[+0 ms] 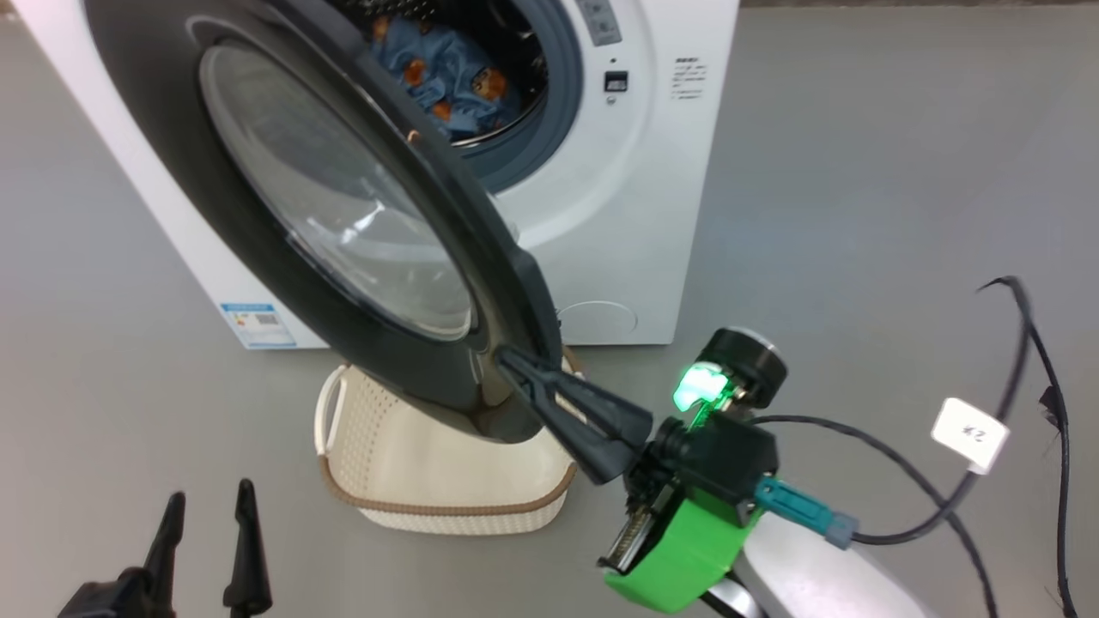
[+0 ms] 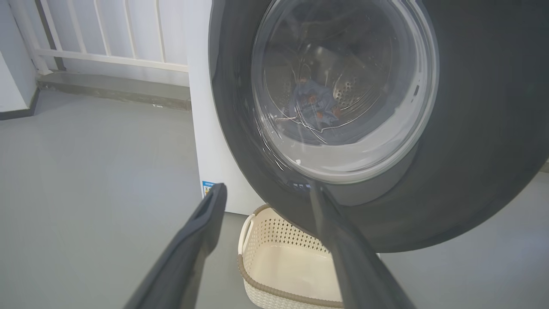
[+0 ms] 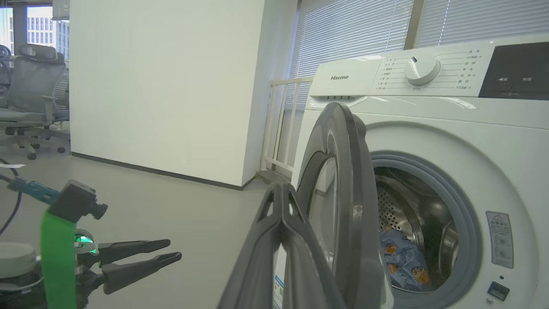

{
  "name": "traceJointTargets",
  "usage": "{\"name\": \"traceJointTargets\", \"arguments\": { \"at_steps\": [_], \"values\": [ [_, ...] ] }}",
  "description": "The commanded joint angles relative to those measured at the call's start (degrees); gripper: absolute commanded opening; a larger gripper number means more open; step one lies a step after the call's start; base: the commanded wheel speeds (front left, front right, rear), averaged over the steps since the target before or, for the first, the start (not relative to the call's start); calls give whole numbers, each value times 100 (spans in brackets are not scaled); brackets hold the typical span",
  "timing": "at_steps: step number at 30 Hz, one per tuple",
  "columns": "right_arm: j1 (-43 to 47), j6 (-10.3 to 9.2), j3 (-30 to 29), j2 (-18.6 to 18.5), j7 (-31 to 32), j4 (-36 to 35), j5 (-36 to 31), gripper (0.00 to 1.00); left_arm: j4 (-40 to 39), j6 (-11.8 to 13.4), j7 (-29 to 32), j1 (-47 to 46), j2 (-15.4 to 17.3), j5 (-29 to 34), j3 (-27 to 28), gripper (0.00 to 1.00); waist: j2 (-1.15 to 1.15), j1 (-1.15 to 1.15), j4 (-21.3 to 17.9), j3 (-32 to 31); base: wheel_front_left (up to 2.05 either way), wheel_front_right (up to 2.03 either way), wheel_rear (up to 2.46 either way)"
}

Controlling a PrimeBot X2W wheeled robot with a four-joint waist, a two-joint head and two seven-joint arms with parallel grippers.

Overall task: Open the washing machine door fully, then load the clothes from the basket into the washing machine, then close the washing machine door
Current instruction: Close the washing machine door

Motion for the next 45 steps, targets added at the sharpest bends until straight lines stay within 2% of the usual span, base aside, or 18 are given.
{"name": "traceJointTargets", "arguments": {
  "at_steps": [1, 9, 18, 45],
  "values": [
    [-108, 8, 116, 151, -26, -9, 106, 0, -184, -8, -37, -286, 66, -42, 125, 100, 0, 0, 156, 143, 0, 0, 0],
    [-167, 8, 254, 325, -26, 602, 250, 0, -331, -32, -37, -473, 66, -167, -86, 100, 0, 0, 453, 510, 0, 0, 0],
    [-316, 8, 145, 407, -26, 996, 252, 0, -430, -44, -37, -657, 66, -232, -86, 100, 0, 0, 635, 836, 0, 0, 0],
    [-680, 8, -292, 414, -26, 1204, 151, 0, -491, -62, -37, -864, 66, -335, 4, 100, 0, 0, 601, 1331, 0, 0, 0]
  ]
}}
